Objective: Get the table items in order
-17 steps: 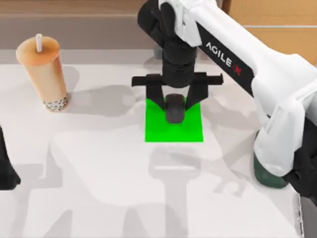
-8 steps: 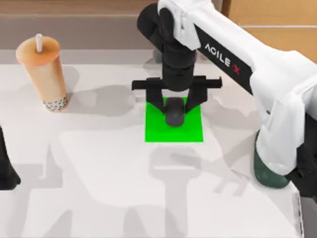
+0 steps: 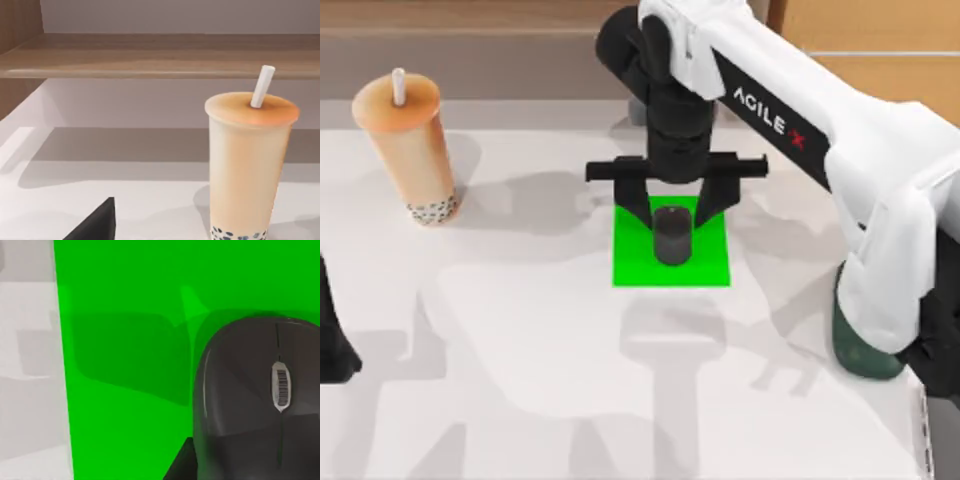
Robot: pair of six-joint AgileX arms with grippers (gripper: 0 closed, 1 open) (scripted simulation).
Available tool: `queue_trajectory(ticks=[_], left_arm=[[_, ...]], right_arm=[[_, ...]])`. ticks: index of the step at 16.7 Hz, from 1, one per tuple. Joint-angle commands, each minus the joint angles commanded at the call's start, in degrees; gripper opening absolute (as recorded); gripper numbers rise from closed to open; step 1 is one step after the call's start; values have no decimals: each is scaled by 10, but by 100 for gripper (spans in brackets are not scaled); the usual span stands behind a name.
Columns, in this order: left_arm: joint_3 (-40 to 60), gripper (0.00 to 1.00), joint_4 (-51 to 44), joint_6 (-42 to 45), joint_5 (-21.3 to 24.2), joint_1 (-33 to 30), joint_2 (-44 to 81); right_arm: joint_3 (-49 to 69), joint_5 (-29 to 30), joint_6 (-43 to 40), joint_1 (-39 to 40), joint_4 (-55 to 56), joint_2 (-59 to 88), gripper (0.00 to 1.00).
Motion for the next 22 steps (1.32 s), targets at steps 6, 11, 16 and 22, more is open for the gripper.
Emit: queue_trajectory(ticks=[6,11,16,22], left_arm=[[0,100,0,0,0,0,0],[0,100,0,0,0,0,0],[0,100,0,0,0,0,0],[0,100,0,0,0,0,0]], right_arm=[[0,0,0,0,0,0,100],[0,0,0,0,0,0,100],[-8,2,1,-5,-1,-17,100],[-139,14,-3,-29,4,-203,100]])
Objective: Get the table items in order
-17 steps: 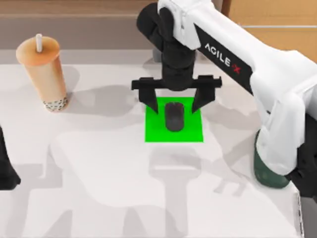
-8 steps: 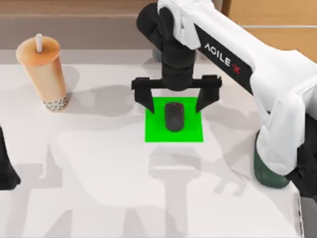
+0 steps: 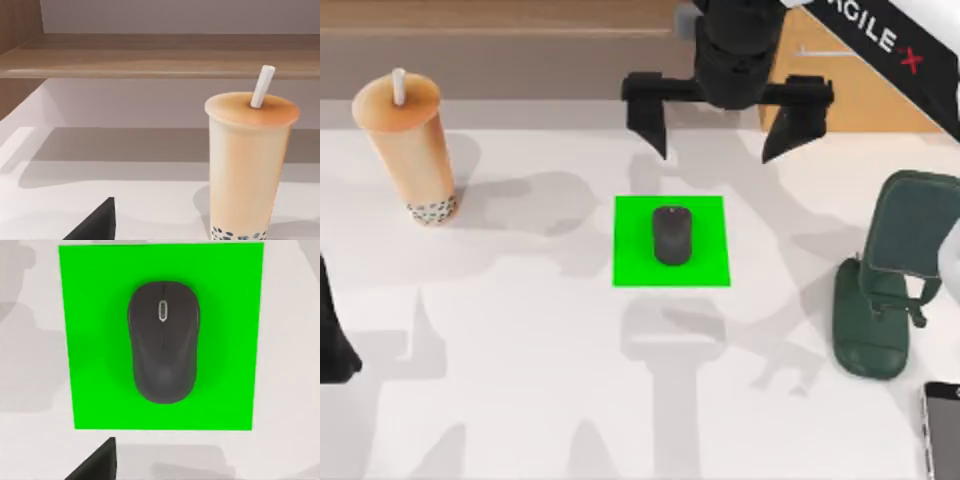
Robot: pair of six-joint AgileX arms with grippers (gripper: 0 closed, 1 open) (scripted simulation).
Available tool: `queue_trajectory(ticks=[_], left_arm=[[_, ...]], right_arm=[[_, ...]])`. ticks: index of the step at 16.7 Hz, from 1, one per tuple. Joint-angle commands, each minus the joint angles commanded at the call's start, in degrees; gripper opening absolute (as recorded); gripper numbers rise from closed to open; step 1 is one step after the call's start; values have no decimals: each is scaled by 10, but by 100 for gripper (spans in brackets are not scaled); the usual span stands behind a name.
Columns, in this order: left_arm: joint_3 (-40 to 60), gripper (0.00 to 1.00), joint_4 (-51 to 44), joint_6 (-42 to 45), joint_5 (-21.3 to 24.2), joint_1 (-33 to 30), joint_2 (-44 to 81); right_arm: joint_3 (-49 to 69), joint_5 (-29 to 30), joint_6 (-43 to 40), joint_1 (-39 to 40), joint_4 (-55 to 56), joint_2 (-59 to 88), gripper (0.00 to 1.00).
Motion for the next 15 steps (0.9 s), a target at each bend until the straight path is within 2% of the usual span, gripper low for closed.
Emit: queue_trajectory(ticks=[6,10,15], left_arm=[[0,100,0,0,0,0,0],[0,100,0,0,0,0,0],[0,100,0,0,0,0,0]], right_arm=[[-252,0,-16,-37,29,-281,100],[-505,-8,-34,-67,75,-448,100],[-819,-18,-65,-108,169,-587,100]])
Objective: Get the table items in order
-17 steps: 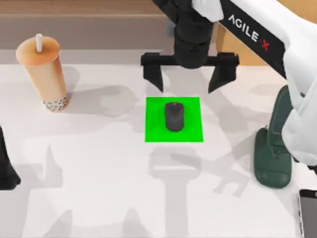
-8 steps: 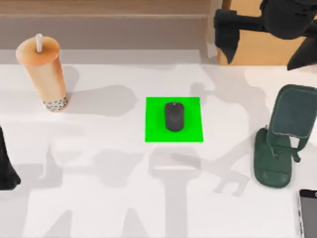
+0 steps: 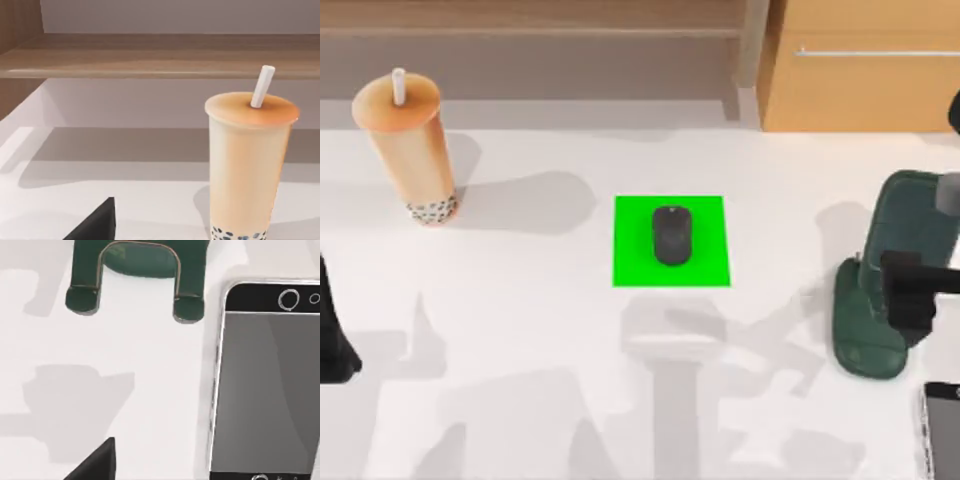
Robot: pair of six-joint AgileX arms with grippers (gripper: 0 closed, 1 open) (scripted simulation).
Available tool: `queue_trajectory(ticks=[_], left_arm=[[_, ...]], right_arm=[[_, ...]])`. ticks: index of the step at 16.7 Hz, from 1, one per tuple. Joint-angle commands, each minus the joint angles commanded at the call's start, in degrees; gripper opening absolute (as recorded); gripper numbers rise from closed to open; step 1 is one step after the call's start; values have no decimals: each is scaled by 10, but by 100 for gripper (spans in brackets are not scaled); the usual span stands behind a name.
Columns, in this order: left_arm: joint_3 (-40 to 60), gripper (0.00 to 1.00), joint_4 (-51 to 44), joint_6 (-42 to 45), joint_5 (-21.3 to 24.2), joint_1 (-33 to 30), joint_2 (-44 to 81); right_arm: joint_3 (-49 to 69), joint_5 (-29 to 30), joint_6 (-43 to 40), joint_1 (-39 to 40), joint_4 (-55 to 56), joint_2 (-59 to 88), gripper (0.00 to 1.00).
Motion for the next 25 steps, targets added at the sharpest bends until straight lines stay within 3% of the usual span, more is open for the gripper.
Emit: queue_trajectory(ticks=[6,15,25], left_arm=[[0,100,0,0,0,0,0],[0,100,0,0,0,0,0],[0,100,0,0,0,0,0]], right_arm=[[-195,-3,-27,-36,98,-88,100],[-220,-2,-30,-39,116,-94,100],[-347,-3,-35,-46,297,-41,100]])
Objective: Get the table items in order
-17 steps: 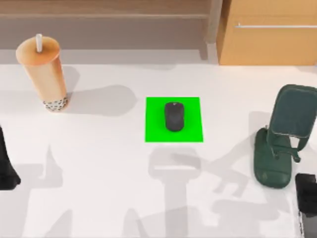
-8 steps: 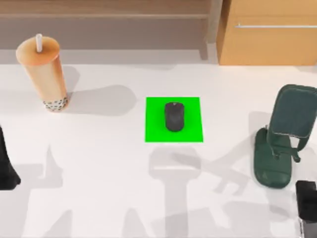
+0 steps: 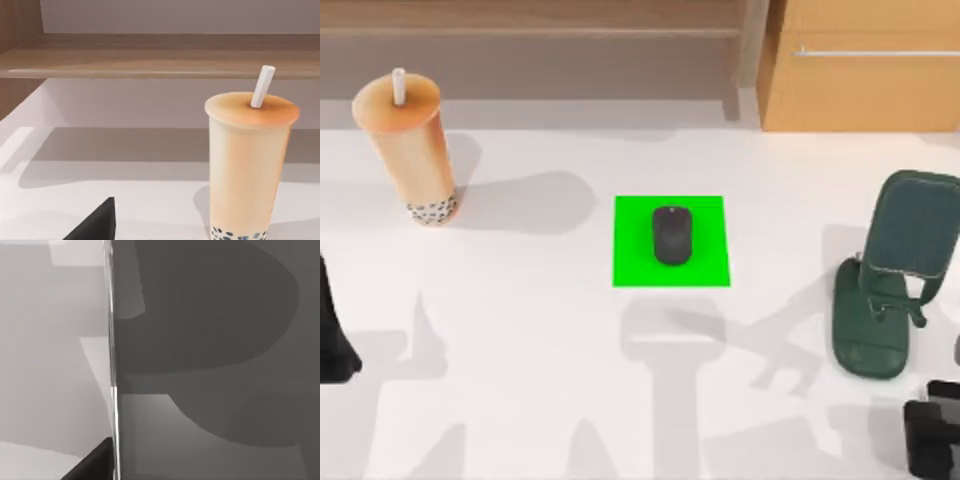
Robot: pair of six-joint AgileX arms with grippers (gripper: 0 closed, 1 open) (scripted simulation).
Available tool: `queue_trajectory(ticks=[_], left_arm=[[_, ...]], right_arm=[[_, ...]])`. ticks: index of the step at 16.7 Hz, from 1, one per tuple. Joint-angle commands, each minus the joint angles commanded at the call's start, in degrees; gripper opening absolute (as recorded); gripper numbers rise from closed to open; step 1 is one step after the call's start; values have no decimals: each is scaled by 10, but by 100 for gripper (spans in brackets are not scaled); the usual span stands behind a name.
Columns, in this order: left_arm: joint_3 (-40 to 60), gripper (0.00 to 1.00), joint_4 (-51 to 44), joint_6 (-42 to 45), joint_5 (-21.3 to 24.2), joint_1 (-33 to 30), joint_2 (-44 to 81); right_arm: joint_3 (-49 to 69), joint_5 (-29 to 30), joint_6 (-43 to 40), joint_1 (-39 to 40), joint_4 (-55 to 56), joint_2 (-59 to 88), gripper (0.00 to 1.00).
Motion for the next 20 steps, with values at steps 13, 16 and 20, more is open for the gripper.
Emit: queue_trajectory(ticks=[13,16,20], left_arm=[[0,100,0,0,0,0,0],[0,100,0,0,0,0,0],[0,100,0,0,0,0,0]], right_arm=[[23,0,9,9,14,37,62],[23,0,9,9,14,37,40],[23,0,9,9,14,37,10]])
